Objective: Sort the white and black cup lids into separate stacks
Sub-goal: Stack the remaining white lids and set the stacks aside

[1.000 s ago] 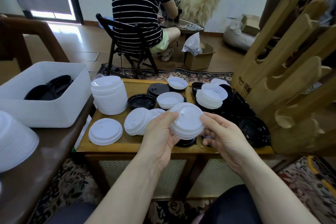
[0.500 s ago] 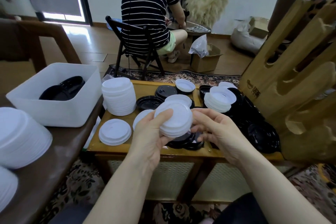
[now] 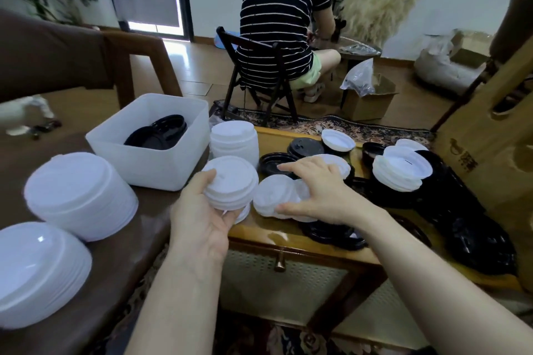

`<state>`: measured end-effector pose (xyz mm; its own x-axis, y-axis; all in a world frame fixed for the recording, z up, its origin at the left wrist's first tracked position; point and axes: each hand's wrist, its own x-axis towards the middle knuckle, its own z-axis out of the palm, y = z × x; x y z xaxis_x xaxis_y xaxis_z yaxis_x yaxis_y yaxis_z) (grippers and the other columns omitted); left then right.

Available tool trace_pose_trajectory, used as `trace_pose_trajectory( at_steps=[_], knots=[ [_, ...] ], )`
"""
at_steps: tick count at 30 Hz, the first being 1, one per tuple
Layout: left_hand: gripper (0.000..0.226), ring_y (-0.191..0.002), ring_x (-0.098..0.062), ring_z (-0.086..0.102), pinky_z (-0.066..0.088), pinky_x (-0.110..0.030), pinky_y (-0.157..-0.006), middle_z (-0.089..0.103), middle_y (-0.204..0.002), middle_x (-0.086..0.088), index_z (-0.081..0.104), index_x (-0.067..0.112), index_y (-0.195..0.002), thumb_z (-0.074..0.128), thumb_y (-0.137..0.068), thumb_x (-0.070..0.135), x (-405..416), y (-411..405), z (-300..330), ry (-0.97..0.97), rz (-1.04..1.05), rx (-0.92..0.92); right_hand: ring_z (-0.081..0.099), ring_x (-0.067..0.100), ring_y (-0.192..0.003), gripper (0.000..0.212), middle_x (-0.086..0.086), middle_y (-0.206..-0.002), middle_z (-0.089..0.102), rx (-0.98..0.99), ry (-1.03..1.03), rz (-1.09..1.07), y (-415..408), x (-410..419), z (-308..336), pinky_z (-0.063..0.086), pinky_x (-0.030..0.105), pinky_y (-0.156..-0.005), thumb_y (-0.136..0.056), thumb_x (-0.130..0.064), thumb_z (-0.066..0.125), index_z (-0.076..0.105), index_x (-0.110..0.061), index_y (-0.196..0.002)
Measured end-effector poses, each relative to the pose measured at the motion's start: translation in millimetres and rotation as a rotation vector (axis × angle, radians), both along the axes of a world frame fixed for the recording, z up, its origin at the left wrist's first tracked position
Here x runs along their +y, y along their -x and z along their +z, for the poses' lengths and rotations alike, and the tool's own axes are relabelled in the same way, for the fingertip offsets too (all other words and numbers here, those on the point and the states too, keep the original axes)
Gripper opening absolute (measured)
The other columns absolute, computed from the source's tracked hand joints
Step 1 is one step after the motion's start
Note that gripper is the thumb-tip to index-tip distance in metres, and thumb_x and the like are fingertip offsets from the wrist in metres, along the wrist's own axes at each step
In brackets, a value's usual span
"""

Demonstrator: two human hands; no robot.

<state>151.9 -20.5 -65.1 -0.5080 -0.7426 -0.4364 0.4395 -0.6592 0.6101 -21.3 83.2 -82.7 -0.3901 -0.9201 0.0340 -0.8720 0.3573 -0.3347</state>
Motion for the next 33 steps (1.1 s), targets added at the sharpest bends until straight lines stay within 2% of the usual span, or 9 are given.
trace_pose_trajectory(
  at_steps=[5, 9, 11, 14, 17, 23, 26, 29, 33],
  knots=[
    [0.038, -0.105, -0.035, 0.066, 0.053, -0.046, -0.084, 0.065, -0.125, -0.019, 0.056, 0.006, -0.133, 0.054, -0.096, 0.013, -3.2, 2.7, -8.3, -0.039, -0.065, -0.025, 0.016, 0.015, -0.143, 0.096, -0.007, -0.146, 0.036, 0.003, -0.084, 0.026, -4.8, -14.9, -5.4, 0.01, 0.041, -0.114, -0.072, -0.066, 0.07, 0.025, -0.032, -0.15],
    [0.038, -0.099, -0.036, 0.066, 0.053, -0.048, -0.087, 0.066, -0.117, -0.02, 0.053, 0.006, -0.133, 0.053, -0.096, 0.013, -7.5, 2.7, -9.5, -0.057, -0.108, -0.005, 0.021, 0.012, -0.14, 0.09, -0.009, -0.142, 0.042, 0.054, -0.007, 0.017, -4.6, -19.5, -13.2, 0.009, 0.041, -0.113, -0.073, -0.064, 0.07, 0.03, -0.031, -0.148],
    [0.038, -0.102, -0.037, 0.066, 0.053, -0.05, -0.089, 0.066, -0.118, -0.02, 0.054, 0.007, -0.133, 0.052, -0.096, 0.015, -7.8, 2.9, -9.3, -0.069, -0.138, 0.004, 0.02, 0.008, -0.139, 0.086, -0.013, -0.14, 0.041, -0.01, 0.059, -0.002, -4.1, -16.8, -11.4, 0.007, 0.038, -0.112, -0.075, -0.058, 0.071, 0.033, -0.031, -0.147],
    [0.031, -0.102, -0.036, 0.067, 0.058, -0.046, -0.078, 0.068, -0.113, -0.019, 0.058, 0.009, -0.126, 0.052, -0.096, 0.017, -5.7, 2.7, -8.7, -0.074, -0.174, 0.001, 0.018, 0.001, -0.134, 0.082, -0.02, -0.129, 0.038, -0.118, 0.115, -0.029, -1.4, -8.8, -7.4, 0.006, 0.032, -0.111, -0.077, -0.053, 0.073, 0.035, -0.032, -0.146],
    [0.028, -0.098, -0.035, 0.068, 0.061, -0.042, -0.066, 0.069, -0.11, -0.018, 0.059, 0.007, -0.122, 0.053, -0.096, 0.016, -3.6, 2.5, -7.7, -0.07, -0.189, -0.006, 0.023, 0.002, -0.134, 0.08, -0.016, -0.136, 0.042, -0.082, 0.114, -0.035, -0.7, -5.1, -9.7, 0.007, 0.03, -0.11, -0.077, -0.051, 0.072, 0.036, -0.031, -0.146],
    [0.034, -0.096, -0.035, 0.068, 0.059, -0.045, -0.067, 0.069, -0.109, -0.019, 0.056, 0.007, -0.129, 0.051, -0.097, 0.017, -3.7, 0.4, -3.7, -0.078, -0.196, -0.005, 0.032, 0.003, -0.128, 0.073, -0.013, -0.133, 0.048, -0.056, 0.185, -0.011, -8.9, -7.9, -8.4, 0.007, 0.028, -0.109, -0.077, -0.046, 0.074, 0.042, -0.025, -0.14],
    [0.032, -0.097, -0.035, 0.068, 0.06, -0.046, -0.069, 0.07, -0.109, -0.018, 0.057, 0.006, -0.126, 0.051, -0.098, 0.018, -4.9, -1.2, -5.7, -0.074, -0.205, -0.016, 0.027, -0.004, -0.116, 0.071, -0.015, -0.129, 0.047, -0.175, 0.229, -0.077, -4.0, -4.3, -3.5, 0.015, 0.032, -0.112, -0.075, -0.046, 0.075, 0.044, -0.03, -0.137],
    [0.027, -0.094, -0.033, 0.069, 0.059, -0.044, -0.073, 0.071, -0.103, -0.016, 0.06, 0.005, -0.12, 0.05, -0.098, 0.019, -7.1, -2.2, -8.1, -0.061, -0.241, -0.035, 0.036, 0.011, -0.127, 0.069, -0.016, -0.128, 0.05, -0.326, 0.308, -0.145, 7.0, 7.6, 1.2, 0.034, 0.041, -0.11, -0.069, -0.059, 0.073, 0.046, -0.041, -0.13],
    [0.03, -0.08, -0.026, 0.07, 0.061, -0.036, -0.054, 0.074, -0.097, -0.013, 0.064, 0.005, -0.119, 0.051, -0.097, 0.02, -8.6, 2.2, -7.9, 0.015, -0.415, -0.124, 0.048, 0.004, -0.123, 0.063, -0.021, -0.127, 0.055, -0.516, 0.415, -0.032, 8.1, 23.7, 14.1, 0.04, 0.036, -0.106, -0.072, -0.047, 0.078, 0.051, -0.036, -0.128]
  ],
)
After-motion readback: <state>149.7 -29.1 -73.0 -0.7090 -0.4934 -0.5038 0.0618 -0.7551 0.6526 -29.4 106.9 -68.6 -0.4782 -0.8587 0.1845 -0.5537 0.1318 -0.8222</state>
